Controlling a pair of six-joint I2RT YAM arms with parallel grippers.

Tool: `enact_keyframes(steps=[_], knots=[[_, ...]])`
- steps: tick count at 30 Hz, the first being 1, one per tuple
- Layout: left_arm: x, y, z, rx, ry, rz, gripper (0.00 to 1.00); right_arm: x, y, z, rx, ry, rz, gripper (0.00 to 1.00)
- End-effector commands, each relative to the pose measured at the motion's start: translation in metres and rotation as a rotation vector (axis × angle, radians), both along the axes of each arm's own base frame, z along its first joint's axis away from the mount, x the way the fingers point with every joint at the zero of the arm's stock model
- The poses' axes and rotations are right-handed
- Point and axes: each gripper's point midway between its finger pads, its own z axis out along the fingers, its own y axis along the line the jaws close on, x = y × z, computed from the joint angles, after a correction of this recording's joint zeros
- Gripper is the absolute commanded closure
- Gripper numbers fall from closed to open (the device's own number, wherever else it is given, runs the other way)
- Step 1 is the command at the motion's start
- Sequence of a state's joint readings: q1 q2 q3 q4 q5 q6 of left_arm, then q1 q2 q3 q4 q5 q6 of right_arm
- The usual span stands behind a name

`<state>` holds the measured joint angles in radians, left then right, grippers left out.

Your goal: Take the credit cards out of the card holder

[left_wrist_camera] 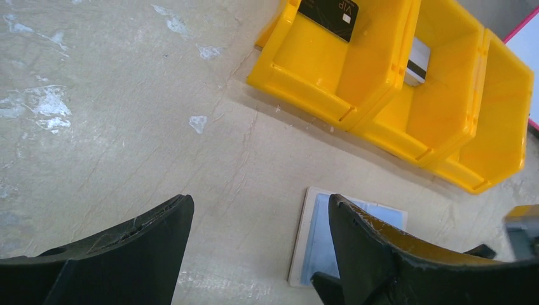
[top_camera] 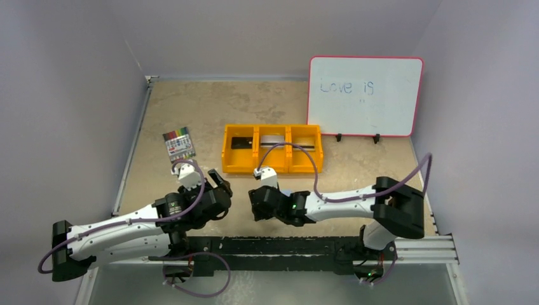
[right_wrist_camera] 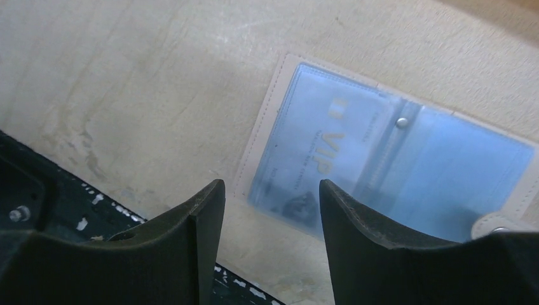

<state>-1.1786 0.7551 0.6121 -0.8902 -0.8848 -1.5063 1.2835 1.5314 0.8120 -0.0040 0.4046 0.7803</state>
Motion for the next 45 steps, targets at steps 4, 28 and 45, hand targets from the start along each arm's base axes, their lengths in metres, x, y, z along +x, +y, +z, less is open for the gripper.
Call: enact_keyframes(steps=[4, 28, 45], knots=[[0.005, 0.01, 0.015, -0.043, -0.057, 0.061, 0.22, 0.005, -0.001, -0.012, -0.113, -0.014, -0.138, 0.41], [0.003, 0.017, 0.014, -0.061, -0.061, 0.08, 0.23, 0.001, -0.001, -0.01, -0.181, -0.016, -0.181, 0.45], [0.002, 0.015, 0.012, -0.06, -0.05, 0.072, 0.23, -0.007, -0.019, -0.057, -0.351, 0.033, -0.186, 0.5]])
